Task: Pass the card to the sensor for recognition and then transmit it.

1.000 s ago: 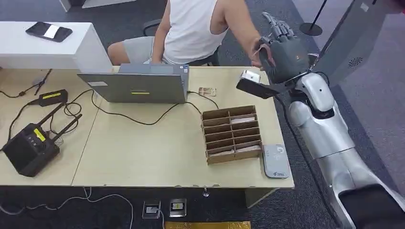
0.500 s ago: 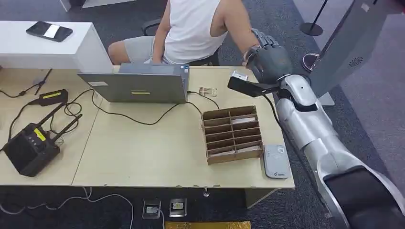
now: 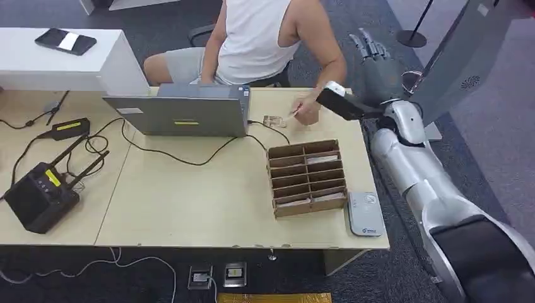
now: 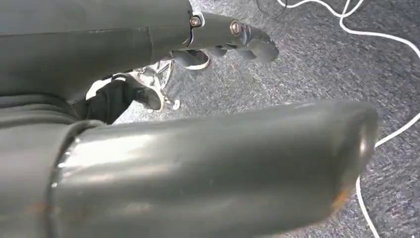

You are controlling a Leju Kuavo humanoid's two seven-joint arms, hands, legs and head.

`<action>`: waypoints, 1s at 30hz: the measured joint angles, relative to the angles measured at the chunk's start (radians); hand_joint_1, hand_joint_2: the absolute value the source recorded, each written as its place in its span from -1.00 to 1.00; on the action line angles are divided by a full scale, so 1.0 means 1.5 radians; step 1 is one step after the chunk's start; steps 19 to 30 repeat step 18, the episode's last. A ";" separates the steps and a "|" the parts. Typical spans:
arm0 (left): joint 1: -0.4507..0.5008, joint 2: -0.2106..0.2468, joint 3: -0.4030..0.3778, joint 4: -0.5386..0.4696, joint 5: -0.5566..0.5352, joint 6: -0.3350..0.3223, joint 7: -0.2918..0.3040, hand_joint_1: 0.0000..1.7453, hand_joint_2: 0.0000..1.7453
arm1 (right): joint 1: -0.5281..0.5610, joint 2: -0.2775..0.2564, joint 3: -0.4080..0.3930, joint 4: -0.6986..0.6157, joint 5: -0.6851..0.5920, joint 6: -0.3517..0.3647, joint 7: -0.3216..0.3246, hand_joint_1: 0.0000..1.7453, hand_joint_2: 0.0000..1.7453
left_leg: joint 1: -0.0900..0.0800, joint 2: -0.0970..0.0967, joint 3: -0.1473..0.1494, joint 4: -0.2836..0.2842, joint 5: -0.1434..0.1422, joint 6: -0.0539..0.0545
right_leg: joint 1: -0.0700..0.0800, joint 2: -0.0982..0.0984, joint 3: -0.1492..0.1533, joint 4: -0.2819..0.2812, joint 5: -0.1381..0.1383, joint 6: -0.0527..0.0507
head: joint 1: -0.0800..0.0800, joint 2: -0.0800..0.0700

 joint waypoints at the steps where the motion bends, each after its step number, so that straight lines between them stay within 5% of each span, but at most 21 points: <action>1: 0.002 0.000 0.000 0.000 0.000 0.000 0.000 -1.00 -1.00 | -0.007 -0.005 -0.006 -0.001 -0.007 -0.005 -0.004 -1.00 1.00 | 0.000 0.000 0.000 0.000 0.000 0.000 | 0.000 0.000 0.000 0.000 0.000 0.000 | 0.000 0.000; 7: 0.004 0.001 0.000 0.000 0.000 0.003 0.000 -1.00 -1.00 | -0.021 -0.028 -0.026 -0.004 -0.016 -0.014 -0.010 -1.00 1.00 | 0.000 0.001 0.000 0.000 0.000 0.000 | 0.000 0.002 0.000 0.000 0.000 0.000 | 0.000 0.000; 14: 0.012 0.000 0.000 0.000 0.003 0.011 0.006 -1.00 -1.00 | -0.025 -0.085 -0.100 -0.040 -0.107 -0.127 -0.061 -1.00 1.00 | 0.000 -0.001 0.000 0.000 0.000 0.000 | 0.000 -0.001 0.000 0.000 0.000 0.000 | 0.000 0.000; 18: 0.020 0.001 0.002 0.000 0.008 0.014 0.006 -1.00 -1.00 | -0.028 -0.116 -0.161 -0.051 -0.123 -0.130 -0.104 -1.00 1.00 | 0.000 0.002 0.000 0.000 -0.001 0.000 | -0.001 0.002 0.000 -0.001 0.000 0.000 | 0.000 0.000; 30: 0.020 0.001 0.002 0.000 0.008 0.014 0.006 -1.00 -1.00 | -0.028 -0.116 -0.161 -0.051 -0.123 -0.130 -0.104 -1.00 1.00 | 0.000 0.002 0.000 0.000 -0.001 0.000 | -0.001 0.002 0.000 -0.001 0.000 0.000 | 0.000 0.000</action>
